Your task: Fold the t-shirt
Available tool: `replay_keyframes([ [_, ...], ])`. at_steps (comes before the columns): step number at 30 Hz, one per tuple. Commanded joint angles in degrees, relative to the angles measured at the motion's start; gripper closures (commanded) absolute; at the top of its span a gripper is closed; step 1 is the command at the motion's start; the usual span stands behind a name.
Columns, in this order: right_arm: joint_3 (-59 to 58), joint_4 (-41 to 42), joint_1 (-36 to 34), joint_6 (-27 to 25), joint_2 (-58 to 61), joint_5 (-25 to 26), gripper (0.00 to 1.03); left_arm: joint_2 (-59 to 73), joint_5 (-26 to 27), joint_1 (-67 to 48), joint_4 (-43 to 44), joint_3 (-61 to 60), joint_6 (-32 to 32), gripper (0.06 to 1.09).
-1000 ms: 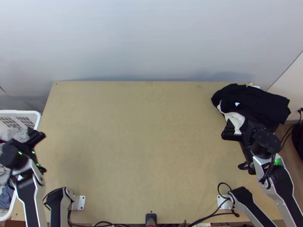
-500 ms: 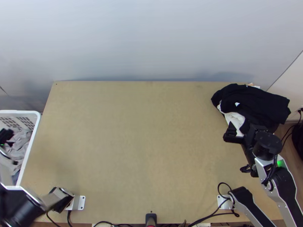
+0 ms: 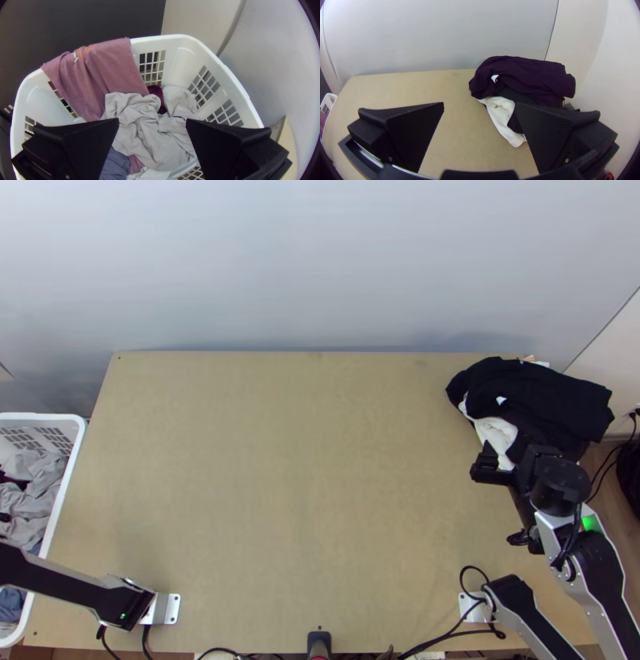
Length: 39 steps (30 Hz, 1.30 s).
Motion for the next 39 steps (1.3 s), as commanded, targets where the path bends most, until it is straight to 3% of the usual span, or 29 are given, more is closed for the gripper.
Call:
replay_keyframes([
  [1,-0.11,-0.38,-0.05,-2.20,1.04,0.77,0.04,17.30,0.01,0.53,-4.49,13.99,-3.97,0.11],
  [18,-0.28,0.32,0.65,-2.38,7.81,2.18,0.04,43.23,-6.93,0.45,-13.89,36.31,-7.40,0.11],
  [23,-0.28,0.41,0.92,-2.38,9.22,2.35,0.04,47.45,-8.07,-0.78,-21.10,42.73,-9.51,0.11],
  [24,-0.28,0.41,1.09,-2.38,9.48,2.35,0.04,48.15,-8.60,-1.05,-22.59,43.87,-9.77,0.14],
  [27,0.24,0.49,1.36,-2.38,10.27,2.44,0.04,49.03,-10.01,-1.40,-22.68,44.40,-10.39,0.42],
  [29,0.59,0.58,1.36,-2.38,10.62,2.44,0.04,49.11,-10.27,-1.66,-22.85,44.40,-10.30,0.51],
  [30,0.68,0.58,1.36,-2.38,10.71,2.44,0.04,49.03,-10.45,-1.75,-22.85,44.31,-10.04,0.63],
  [32,0.59,0.49,1.36,-2.38,10.71,2.44,0.04,48.85,-10.62,-1.75,-22.50,44.75,-8.81,1.02],
  [39,2.00,0.41,1.27,-2.11,10.36,2.53,0.04,37.86,-7.81,-1.40,-26.19,38.33,-8.54,1.04],
])
